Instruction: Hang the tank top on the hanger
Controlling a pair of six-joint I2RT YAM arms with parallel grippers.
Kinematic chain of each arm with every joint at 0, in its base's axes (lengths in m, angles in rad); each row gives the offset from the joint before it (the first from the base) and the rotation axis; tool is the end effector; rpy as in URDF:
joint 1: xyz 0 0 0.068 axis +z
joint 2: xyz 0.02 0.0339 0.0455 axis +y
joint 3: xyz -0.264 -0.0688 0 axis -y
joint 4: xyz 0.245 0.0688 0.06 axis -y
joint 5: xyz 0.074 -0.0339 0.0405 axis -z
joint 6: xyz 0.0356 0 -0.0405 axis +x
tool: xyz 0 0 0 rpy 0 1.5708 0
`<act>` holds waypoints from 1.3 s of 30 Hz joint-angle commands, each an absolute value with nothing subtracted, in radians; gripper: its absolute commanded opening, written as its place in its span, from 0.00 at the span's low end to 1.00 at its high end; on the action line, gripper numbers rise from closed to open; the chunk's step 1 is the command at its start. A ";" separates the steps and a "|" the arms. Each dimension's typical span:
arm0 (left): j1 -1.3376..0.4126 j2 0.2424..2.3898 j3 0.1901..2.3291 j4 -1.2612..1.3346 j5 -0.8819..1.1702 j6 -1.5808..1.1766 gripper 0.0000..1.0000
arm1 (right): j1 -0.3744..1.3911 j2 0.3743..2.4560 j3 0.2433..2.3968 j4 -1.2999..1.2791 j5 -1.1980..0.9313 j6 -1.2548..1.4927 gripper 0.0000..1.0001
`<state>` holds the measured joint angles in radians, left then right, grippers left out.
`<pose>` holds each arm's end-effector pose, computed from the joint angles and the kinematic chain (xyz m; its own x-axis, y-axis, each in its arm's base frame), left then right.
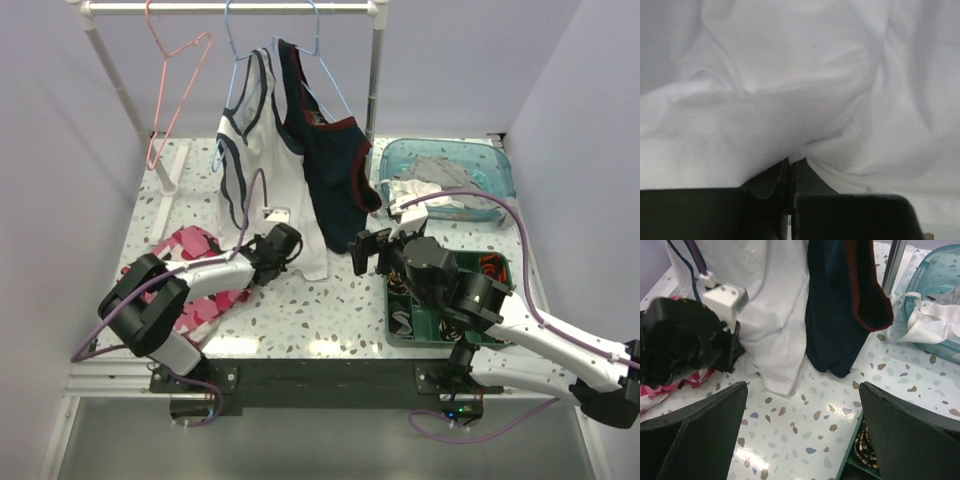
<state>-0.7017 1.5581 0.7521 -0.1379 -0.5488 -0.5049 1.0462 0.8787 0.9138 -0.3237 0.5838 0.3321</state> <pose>0.2341 -0.1735 0.1577 -0.6947 0.0468 -0.7178 -0.0217 0.9961 0.0860 0.1140 0.1578 0.3558 -0.2839 0.0525 -0.9574 -0.3860 0.9077 0.1642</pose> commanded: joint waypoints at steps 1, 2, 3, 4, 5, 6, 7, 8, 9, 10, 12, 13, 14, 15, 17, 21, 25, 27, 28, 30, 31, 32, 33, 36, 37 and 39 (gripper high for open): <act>-0.631 1.450 0.885 -0.083 -0.699 -0.506 0.00 | 1.046 0.894 0.957 -0.276 0.581 0.328 0.98; -0.623 1.445 0.934 -0.072 -0.707 -0.488 0.00 | 1.046 0.900 0.962 -0.275 0.581 0.325 0.98; -0.609 1.447 0.958 -0.055 -0.700 -0.471 0.00 | 1.046 0.905 0.965 -0.275 0.584 0.322 0.98; -0.606 1.453 0.985 -0.025 -0.706 -0.459 0.00 | 1.046 0.911 0.976 -0.276 0.586 0.318 0.98; -0.604 1.463 1.039 -0.015 -0.713 -0.428 0.00 | 1.046 0.916 0.980 -0.275 0.586 0.314 0.98; -0.598 1.495 1.070 -0.017 -0.724 -0.416 0.00 | 1.048 0.919 0.988 -0.275 0.589 0.311 0.98; -0.594 1.515 1.106 -0.015 -0.730 -0.397 0.00 | 1.046 0.922 0.991 -0.273 0.589 0.307 0.98; -0.588 1.537 1.167 -0.017 -0.751 -0.385 0.00 | 1.046 0.926 0.994 -0.275 0.589 0.305 0.98; -0.583 1.573 1.192 0.032 -0.764 -0.374 0.00 | 1.046 0.928 0.999 -0.273 0.591 0.305 0.98; -0.575 1.591 1.231 0.044 -0.772 -0.361 0.00 | 1.046 0.928 1.000 -0.272 0.591 0.304 0.98; -0.549 1.635 1.265 0.077 -0.790 -0.353 0.00 | 1.046 0.930 1.003 -0.271 0.592 0.301 0.98; -0.540 1.650 1.293 0.087 -0.798 -0.350 0.00 | 1.046 0.931 1.003 -0.273 0.592 0.299 0.98; -0.522 1.664 1.308 0.103 -0.782 -0.338 0.00 | 1.046 0.933 1.003 -0.272 0.594 0.298 0.98; -0.514 1.705 1.330 0.101 -0.778 -0.333 0.00 | 1.048 0.934 1.003 -0.278 0.594 0.298 0.98; -0.497 1.779 1.390 0.084 -0.775 -0.331 0.00 | 1.046 0.937 1.000 -0.279 0.594 0.298 0.98; -0.480 1.887 1.405 0.069 -0.707 -0.342 0.00 | 1.046 0.934 0.991 -0.290 0.589 0.307 0.98; -0.476 1.960 1.353 0.067 -0.649 -0.397 0.00 | 1.046 0.928 0.988 -0.299 0.586 0.316 0.98; -0.476 1.976 1.327 0.075 -0.624 -0.406 0.00 | 1.046 0.927 0.985 -0.301 0.581 0.319 0.98; -0.476 1.977 1.310 0.074 -0.618 -0.411 0.00 | 1.048 0.927 0.985 -0.302 0.581 0.321 0.98; -0.477 1.954 1.272 0.087 -0.586 -0.405 0.08 | 1.046 0.927 0.983 -0.304 0.578 0.325 0.98; -0.477 1.938 1.256 0.100 -0.571 -0.399 0.18 | 1.046 0.928 0.983 -0.302 0.577 0.325 0.98; -0.479 1.898 1.243 0.118 -0.543 -0.393 0.28 | 1.046 0.931 0.982 -0.299 0.575 0.327 0.98; -0.479 1.875 1.217 0.123 -0.528 -0.382 0.44 | 1.048 0.931 0.982 -0.296 0.575 0.328 0.98; -0.491 1.792 1.192 0.088 -0.457 -0.370 0.67 | 1.046 0.937 0.982 -0.291 0.571 0.333 0.98; -0.509 1.746 1.184 0.068 -0.456 -0.371 0.70 | 1.048 0.939 0.980 -0.288 0.569 0.334 0.98; -0.531 1.692 1.128 0.051 -0.445 -0.374 0.77 | 1.046 0.942 0.979 -0.281 0.565 0.336 0.98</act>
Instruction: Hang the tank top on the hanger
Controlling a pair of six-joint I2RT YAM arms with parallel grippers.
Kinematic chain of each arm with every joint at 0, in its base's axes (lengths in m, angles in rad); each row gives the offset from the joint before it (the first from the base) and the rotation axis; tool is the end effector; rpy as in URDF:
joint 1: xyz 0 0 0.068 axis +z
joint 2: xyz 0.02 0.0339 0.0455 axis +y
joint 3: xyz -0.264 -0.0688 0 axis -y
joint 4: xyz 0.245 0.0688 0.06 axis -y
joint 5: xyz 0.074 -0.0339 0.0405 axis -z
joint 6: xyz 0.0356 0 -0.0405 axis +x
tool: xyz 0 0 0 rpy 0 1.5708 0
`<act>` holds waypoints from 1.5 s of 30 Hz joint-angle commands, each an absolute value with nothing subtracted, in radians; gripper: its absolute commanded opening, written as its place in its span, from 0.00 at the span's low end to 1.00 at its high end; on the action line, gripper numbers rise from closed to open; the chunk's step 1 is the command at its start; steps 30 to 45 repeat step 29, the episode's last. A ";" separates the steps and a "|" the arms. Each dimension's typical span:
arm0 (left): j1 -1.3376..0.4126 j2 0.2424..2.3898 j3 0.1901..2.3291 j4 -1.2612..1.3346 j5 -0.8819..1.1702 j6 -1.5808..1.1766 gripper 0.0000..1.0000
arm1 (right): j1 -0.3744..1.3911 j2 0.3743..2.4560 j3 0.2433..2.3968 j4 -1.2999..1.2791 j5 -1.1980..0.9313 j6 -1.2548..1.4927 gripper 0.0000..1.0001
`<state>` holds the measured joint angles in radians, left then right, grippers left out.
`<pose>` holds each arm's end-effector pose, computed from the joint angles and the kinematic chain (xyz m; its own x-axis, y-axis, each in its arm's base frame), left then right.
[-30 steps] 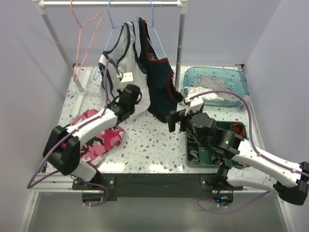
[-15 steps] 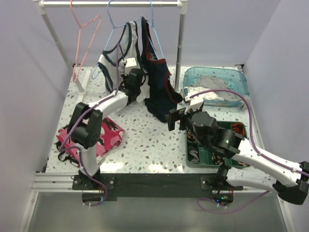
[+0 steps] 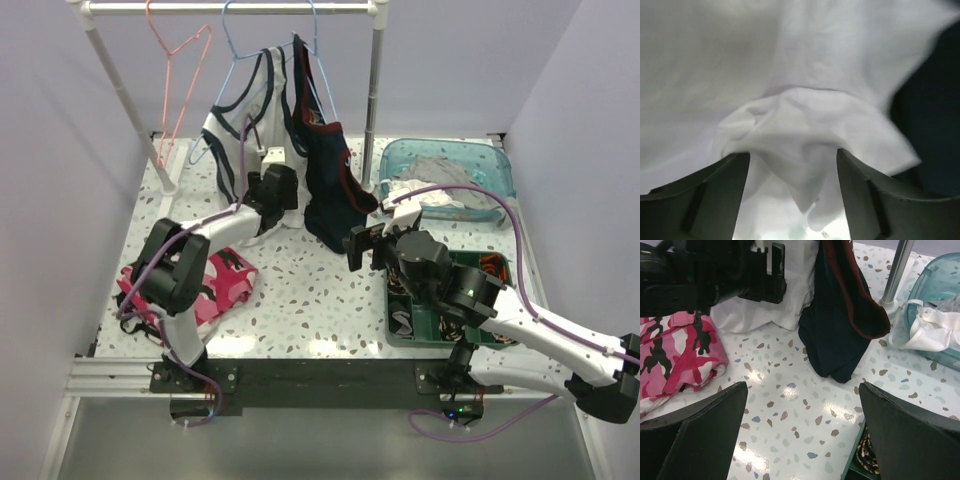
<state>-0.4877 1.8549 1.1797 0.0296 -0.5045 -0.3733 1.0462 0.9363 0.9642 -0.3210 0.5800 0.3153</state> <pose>0.3674 -0.1754 0.1973 -0.5201 -0.0855 -0.8498 -0.1295 0.9914 -0.0205 0.1201 0.1686 0.3629 -0.2806 0.0330 -0.9593 -0.3936 0.9076 0.1463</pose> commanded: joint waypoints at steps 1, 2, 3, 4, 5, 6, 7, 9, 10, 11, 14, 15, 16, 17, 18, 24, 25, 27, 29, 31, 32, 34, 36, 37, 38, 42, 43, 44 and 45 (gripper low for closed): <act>-0.557 1.636 1.111 0.031 -0.462 -0.393 0.78 | 1.046 0.942 0.979 -0.278 0.560 0.337 0.98; -0.572 1.603 1.094 0.002 -0.460 -0.405 0.79 | 1.046 0.943 0.977 -0.278 0.560 0.339 0.98; -0.587 1.573 1.057 -0.035 -0.465 -0.422 0.80 | 1.048 0.945 0.977 -0.275 0.558 0.341 0.98; -0.629 1.504 1.040 -0.052 -0.480 -0.428 0.81 | 1.048 0.946 0.979 -0.276 0.558 0.341 0.98; -0.653 1.470 1.026 -0.086 -0.498 -0.433 0.84 | 1.046 0.946 0.980 -0.281 0.560 0.342 0.98; -0.673 1.441 1.014 -0.116 -0.509 -0.452 0.84 | 1.046 0.946 0.980 -0.284 0.561 0.344 0.99; -0.699 1.387 1.011 -0.142 -0.480 -0.454 0.96 | 1.046 0.942 0.980 -0.284 0.564 0.345 0.99; -0.719 1.342 1.005 -0.216 -0.445 -0.474 1.00 | 1.046 0.939 0.980 -0.291 0.564 0.344 0.99; -0.742 1.297 1.000 -0.248 -0.419 -0.476 1.00 | 1.046 0.934 0.976 -0.291 0.568 0.342 0.99; -0.756 1.272 0.988 -0.256 -0.407 -0.472 1.00 | 1.046 0.928 0.971 -0.290 0.575 0.342 0.98; -0.784 1.160 0.924 -0.264 -0.370 -0.477 1.00 | 1.046 0.911 0.942 -0.284 0.606 0.341 0.99; -0.784 1.132 0.885 -0.258 -0.358 -0.469 1.00 | 1.046 0.905 0.931 -0.279 0.614 0.344 0.99; -0.782 1.077 0.868 -0.255 -0.348 -0.469 1.00 | 1.046 0.888 0.910 -0.276 0.620 0.347 0.99; -0.782 1.054 0.853 -0.253 -0.345 -0.471 1.00 | 1.046 0.879 0.898 -0.265 0.623 0.348 0.98; -0.782 1.031 0.826 -0.250 -0.341 -0.469 1.00 | 1.046 0.870 0.882 -0.262 0.629 0.354 0.99; -0.782 0.959 0.804 -0.288 -0.333 -0.475 1.00 | 1.046 0.824 0.815 -0.287 0.657 0.388 0.99; -0.782 0.953 0.802 -0.287 -0.322 -0.476 1.00 | 1.046 0.821 0.807 -0.290 0.663 0.397 0.99; -0.782 0.933 0.790 -0.279 -0.321 -0.485 1.00 | 1.046 0.813 0.804 -0.302 0.669 0.405 0.99; -0.782 0.924 0.776 -0.268 -0.321 -0.488 1.00 | 1.046 0.808 0.798 -0.304 0.673 0.416 0.99; -0.782 0.924 0.776 -0.268 -0.321 -0.488 1.00 | 1.046 0.808 0.798 -0.304 0.673 0.416 0.99; -0.782 0.924 0.776 -0.268 -0.321 -0.488 1.00 | 1.046 0.808 0.798 -0.304 0.673 0.416 0.99; -0.782 0.924 0.776 -0.268 -0.321 -0.488 1.00 | 1.046 0.808 0.798 -0.304 0.673 0.416 0.99; -0.782 0.924 0.776 -0.268 -0.321 -0.488 1.00 | 1.046 0.808 0.798 -0.304 0.673 0.416 0.99; -0.782 0.924 0.776 -0.268 -0.321 -0.488 1.00 | 1.046 0.808 0.798 -0.304 0.673 0.416 0.99; -0.782 0.924 0.776 -0.268 -0.321 -0.488 1.00 | 1.046 0.808 0.798 -0.304 0.673 0.416 0.99; -0.782 0.924 0.776 -0.268 -0.321 -0.488 1.00 | 1.046 0.808 0.798 -0.304 0.673 0.416 0.99; -0.782 0.924 0.776 -0.268 -0.321 -0.488 1.00 | 1.046 0.808 0.798 -0.304 0.673 0.416 0.99; -0.782 0.924 0.776 -0.268 -0.321 -0.488 1.00 | 1.046 0.808 0.798 -0.304 0.673 0.416 0.99; -0.782 0.924 0.776 -0.268 -0.321 -0.488 1.00 | 1.046 0.808 0.798 -0.304 0.673 0.416 0.99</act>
